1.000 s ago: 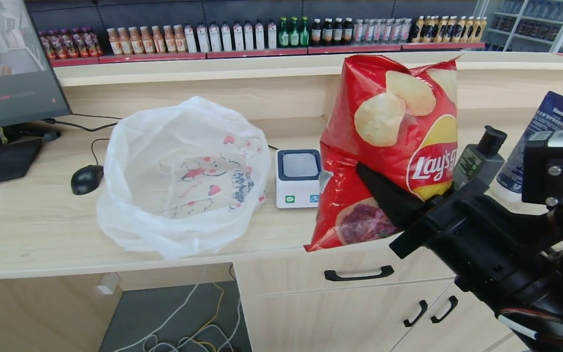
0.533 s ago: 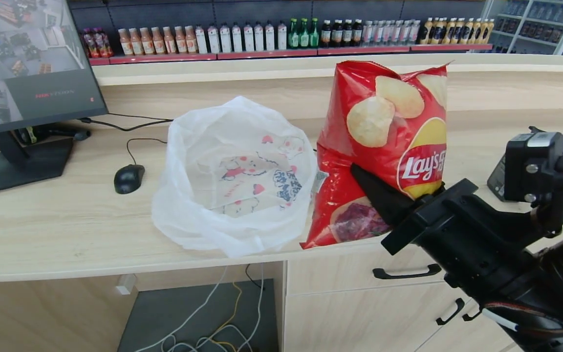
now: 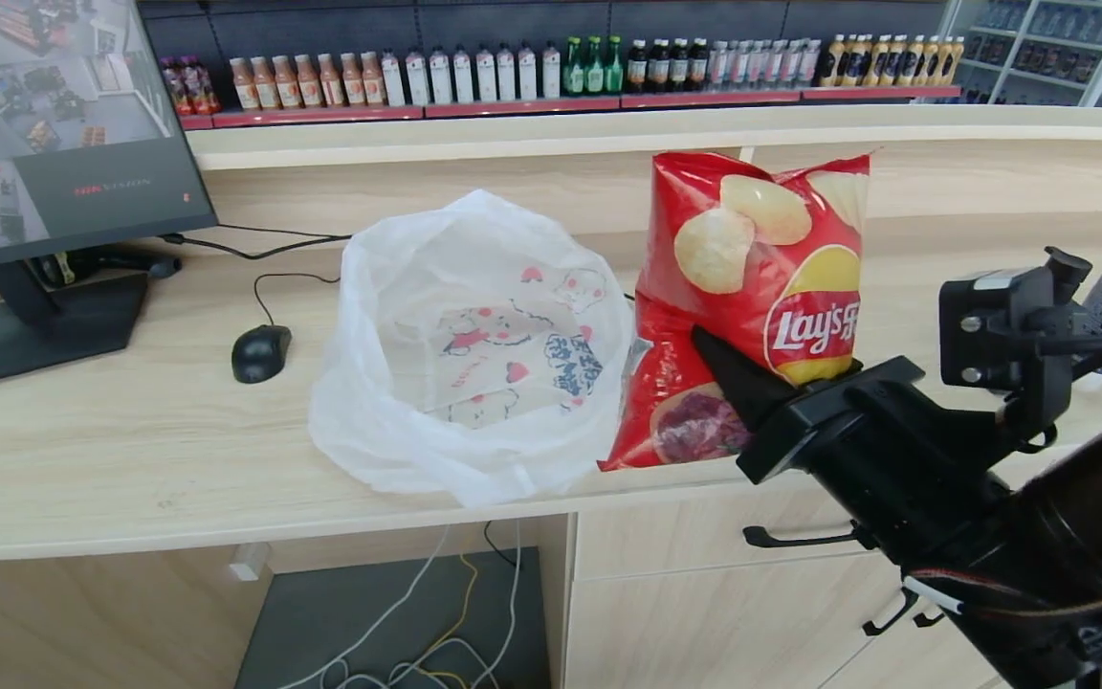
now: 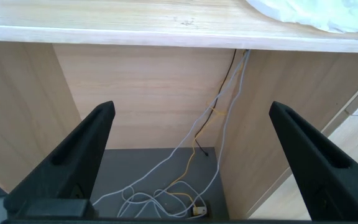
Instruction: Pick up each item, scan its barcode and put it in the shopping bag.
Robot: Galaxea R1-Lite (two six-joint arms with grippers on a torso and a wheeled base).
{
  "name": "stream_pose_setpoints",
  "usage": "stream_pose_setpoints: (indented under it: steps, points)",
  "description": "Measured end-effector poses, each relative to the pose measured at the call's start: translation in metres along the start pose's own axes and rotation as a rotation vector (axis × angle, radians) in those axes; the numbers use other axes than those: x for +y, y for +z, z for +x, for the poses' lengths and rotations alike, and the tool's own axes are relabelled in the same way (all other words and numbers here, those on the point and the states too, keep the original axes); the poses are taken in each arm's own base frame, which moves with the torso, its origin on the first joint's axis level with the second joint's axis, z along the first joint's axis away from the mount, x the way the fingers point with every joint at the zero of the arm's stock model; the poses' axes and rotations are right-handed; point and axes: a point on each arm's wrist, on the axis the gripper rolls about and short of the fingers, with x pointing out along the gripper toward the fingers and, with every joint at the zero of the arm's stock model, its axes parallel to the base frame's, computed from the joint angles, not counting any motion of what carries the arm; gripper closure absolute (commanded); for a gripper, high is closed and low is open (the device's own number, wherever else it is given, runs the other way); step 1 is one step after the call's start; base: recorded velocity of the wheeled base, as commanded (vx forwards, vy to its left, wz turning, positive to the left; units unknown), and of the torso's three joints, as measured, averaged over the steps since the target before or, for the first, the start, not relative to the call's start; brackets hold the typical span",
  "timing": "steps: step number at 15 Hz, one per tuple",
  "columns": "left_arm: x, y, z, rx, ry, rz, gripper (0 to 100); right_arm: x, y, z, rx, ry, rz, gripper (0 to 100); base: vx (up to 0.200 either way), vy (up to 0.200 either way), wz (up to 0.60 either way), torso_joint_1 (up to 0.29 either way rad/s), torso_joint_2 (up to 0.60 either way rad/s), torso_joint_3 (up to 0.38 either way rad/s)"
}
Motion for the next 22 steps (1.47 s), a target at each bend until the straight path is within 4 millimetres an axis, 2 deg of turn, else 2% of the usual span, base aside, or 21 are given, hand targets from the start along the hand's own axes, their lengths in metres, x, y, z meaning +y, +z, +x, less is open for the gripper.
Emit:
stream_pose_setpoints:
  steps: [4, 7, 9, 14, 17, 19, 22]
  points:
    - [0.000, 0.000, 0.000, 0.000, 0.000, 0.000, 0, -0.017, -0.004, 0.001, 0.042, -0.061, -0.042, 100, 0.000, 0.000, 0.00, 0.000, 0.00, 0.000]
    - [0.000, 0.000, 0.000, 0.000, 0.000, 0.000, 0, -0.023, -0.005, -0.004, 0.174, -0.069, -0.119, 100, 0.000, 0.000, 0.00, 0.000, 0.00, 0.000]
    - [0.000, 0.000, 0.000, 0.000, 0.000, 0.000, 0, -0.025, 0.004, -0.002, 0.186, -0.121, -0.143, 100, 0.000, 0.000, 0.00, 0.000, 0.00, 0.000]
    - [0.000, 0.000, 0.000, 0.000, 0.000, 0.000, 0, -0.025, 0.038, 0.026, 0.201, -0.188, -0.209, 100, 0.000, 0.000, 0.00, 0.000, 0.00, 0.000]
    - [0.000, 0.000, 0.000, 0.000, 0.000, 0.000, 0, -0.031, 0.058, 0.044, 0.203, -0.220, -0.281, 100, 0.000, 0.000, 0.00, 0.000, 0.00, 0.000]
    - [0.000, 0.000, 0.000, 0.000, 0.000, 0.000, 0, -0.035, 0.061, 0.050, 0.202, -0.233, -0.313, 100, 0.000, 0.000, 0.00, 0.000, 0.00, 0.000]
    - [0.000, 0.000, 0.000, 0.000, 0.000, 0.000, 0, -0.037, 0.051, 0.049, 0.238, -0.231, -0.344, 100, 0.000, 0.000, 0.00, 0.000, 0.00, 0.000]
